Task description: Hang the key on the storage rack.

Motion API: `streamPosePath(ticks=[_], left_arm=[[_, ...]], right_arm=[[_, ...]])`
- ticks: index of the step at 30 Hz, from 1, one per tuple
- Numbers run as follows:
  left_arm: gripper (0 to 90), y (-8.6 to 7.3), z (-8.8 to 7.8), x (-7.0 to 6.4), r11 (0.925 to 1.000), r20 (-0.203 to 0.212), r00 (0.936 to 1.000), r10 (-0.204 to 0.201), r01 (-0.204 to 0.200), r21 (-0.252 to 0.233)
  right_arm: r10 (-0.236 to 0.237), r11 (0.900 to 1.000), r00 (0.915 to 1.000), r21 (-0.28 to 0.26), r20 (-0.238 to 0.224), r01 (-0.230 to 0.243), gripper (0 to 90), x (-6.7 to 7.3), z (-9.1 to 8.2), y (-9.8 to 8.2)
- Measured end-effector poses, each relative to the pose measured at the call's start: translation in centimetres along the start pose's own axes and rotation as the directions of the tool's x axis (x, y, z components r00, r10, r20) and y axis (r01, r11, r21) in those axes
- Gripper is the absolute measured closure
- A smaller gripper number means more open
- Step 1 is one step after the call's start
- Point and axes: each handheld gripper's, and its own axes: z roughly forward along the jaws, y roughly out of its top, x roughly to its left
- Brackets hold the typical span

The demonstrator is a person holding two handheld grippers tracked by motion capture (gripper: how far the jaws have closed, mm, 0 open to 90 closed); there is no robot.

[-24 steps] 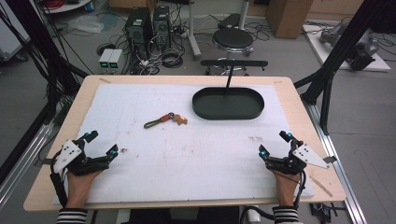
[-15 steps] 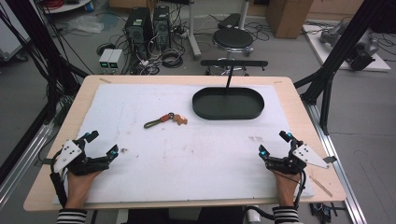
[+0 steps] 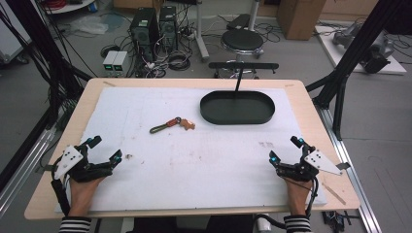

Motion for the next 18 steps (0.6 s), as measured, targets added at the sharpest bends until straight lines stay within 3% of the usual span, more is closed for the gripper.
streamPosePath(ticks=[6, 8, 13, 18], left_arm=[[5.8, 0.2, 0.2, 0.3, 0.9995, 0.011, 0.9996, -0.026, 0.026, 0.017], [5.8, 0.5, 0.4, 0.5, 0.9995, 0.037, 0.9991, -0.021, 0.020, 0.023], [5.8, 2.6, 1.0, 1.2, 0.9994, 0.078, 0.9965, -0.031, 0.030, 0.016], [5.8, 5.4, 2.5, 2.2, 0.9976, 0.123, 0.9922, 0.020, -0.028, 0.063]], right_arm=[[0.001, 1.000, 1.0000, 0.000, 0.000, -0.001, 0.6, 0.0, 0.0, 0.0], [0.000, 1.000, 1.0000, 0.000, -0.001, 0.000, 0.6, 0.0, 0.0, 0.0], [0.001, 1.000, 1.0000, -0.002, 0.002, -0.001, 0.6, -0.1, 0.0, 0.0], [0.001, 1.000, 1.0000, -0.005, 0.003, -0.001, 0.6, -0.1, 0.0, 0.0]])
